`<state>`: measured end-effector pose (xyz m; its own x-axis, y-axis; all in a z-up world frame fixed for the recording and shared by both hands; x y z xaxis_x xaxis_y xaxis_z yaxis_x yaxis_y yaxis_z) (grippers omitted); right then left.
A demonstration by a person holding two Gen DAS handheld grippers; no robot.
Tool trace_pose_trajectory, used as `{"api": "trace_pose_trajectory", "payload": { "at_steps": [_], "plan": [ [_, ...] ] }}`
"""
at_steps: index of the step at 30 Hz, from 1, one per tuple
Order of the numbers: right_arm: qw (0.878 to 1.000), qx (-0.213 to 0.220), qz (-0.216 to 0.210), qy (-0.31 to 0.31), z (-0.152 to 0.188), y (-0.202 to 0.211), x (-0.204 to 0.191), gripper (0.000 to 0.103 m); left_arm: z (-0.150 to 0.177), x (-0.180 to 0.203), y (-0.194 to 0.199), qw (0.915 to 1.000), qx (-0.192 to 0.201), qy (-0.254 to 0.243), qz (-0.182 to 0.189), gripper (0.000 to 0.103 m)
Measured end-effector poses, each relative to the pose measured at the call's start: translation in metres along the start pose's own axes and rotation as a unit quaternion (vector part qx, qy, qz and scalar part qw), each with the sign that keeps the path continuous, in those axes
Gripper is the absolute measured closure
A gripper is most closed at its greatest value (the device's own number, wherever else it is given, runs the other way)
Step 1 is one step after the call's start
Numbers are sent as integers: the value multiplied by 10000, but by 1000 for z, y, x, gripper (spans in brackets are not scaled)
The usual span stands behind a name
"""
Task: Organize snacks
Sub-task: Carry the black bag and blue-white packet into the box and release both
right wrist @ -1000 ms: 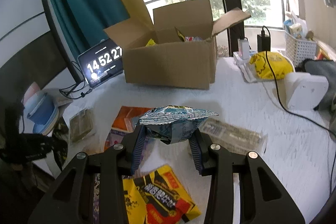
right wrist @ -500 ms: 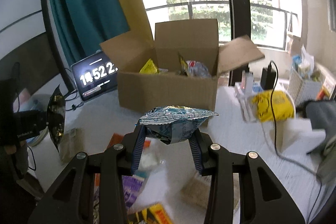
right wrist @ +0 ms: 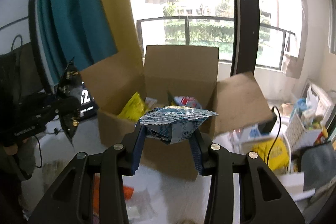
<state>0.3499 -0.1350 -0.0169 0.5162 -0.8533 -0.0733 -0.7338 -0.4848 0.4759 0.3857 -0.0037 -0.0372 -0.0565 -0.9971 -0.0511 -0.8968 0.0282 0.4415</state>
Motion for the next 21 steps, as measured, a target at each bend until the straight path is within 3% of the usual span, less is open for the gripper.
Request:
{"api": "trace_pose_trajectory", "payload": {
  "at_steps": [9, 21],
  "plan": [
    [9992, 35, 387, 95, -25, -34, 36, 60, -36, 11, -74, 9999, -20, -107, 105, 79],
    [9978, -73, 657, -53, -33, -73, 83, 60, -28, 27, -159, 9979, -597, -60, 251, 76]
  ]
}}
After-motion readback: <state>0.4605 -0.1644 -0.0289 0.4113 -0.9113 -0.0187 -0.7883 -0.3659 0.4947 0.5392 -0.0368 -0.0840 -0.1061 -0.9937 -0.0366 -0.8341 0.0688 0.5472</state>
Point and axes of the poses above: each gripper's, at about its wrist camera, not at the fingertips, and y roughly against the way its jaws point, x to its right, z to its underside, the point moved 10 cm from there along -y, roughly the way its jaws point, and after that the axes turned 12 degrees about -z, right-handed, at the moved point
